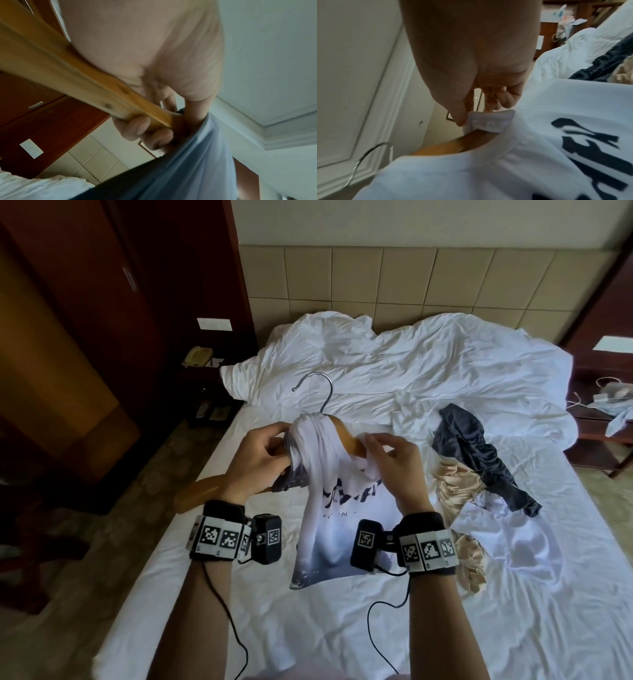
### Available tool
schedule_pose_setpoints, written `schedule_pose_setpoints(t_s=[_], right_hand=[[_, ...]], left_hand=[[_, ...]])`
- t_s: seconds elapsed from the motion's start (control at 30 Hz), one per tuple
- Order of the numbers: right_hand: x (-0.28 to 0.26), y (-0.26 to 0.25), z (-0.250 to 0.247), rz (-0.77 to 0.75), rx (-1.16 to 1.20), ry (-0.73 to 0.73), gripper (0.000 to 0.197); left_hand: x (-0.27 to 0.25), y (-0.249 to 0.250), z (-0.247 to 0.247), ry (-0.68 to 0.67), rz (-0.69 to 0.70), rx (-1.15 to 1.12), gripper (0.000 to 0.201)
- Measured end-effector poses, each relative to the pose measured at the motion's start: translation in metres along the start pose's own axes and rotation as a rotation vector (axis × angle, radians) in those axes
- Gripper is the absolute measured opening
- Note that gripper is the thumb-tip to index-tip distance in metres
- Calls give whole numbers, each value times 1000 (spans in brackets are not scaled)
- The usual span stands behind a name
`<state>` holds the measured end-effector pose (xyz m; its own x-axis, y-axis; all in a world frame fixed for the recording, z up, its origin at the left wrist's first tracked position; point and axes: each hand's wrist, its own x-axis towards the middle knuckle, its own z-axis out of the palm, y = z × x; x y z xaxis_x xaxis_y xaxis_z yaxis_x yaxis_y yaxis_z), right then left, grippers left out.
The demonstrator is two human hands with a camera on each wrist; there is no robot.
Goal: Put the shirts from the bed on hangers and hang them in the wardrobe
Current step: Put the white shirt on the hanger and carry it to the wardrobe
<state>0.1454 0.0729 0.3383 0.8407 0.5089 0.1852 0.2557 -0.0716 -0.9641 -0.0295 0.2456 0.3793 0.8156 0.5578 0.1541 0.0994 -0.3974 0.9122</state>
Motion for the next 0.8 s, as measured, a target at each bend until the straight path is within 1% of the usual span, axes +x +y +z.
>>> schedule_pose_setpoints(t_s=[0.07,0.13,0.17,0.23,0.3,0.4,0.47,0.53,0.63,0.7,0.8], right_hand=[[-1,-13,7,-94,25,55,18],[-1,-21,12,-156,59,86,15],[-1,-25,14,-165,90,65,14],[-2,-33,18,-163,152,10,22],[-5,-41,22,-190,162,-29,24],[-10,-48,26,-265,118,-64,18],[-12,-49,22,-284,109,-68,13],[-12,-46,13,-254,113,-69,9],[-14,-42,-2,-215,126,-107,9],[-14,-42,-6,-246,82,-128,9],[-14,-51,-4,-277,-3,-177,10]], left_hand=[[3,3,5,23,10,6,26],[6,8,9,29,21,4,23],[8,11,10,26,24,2,23],[16,15,14,26,5,-9,26],[29,19,19,19,-16,-11,40],[47,29,30,-77,1,31,72],[53,30,37,-135,14,72,86],[53,24,43,-158,6,83,93],[42,16,46,-185,-44,48,96],[34,13,47,-207,-68,-8,97],[28,7,47,-212,-68,-94,100]])
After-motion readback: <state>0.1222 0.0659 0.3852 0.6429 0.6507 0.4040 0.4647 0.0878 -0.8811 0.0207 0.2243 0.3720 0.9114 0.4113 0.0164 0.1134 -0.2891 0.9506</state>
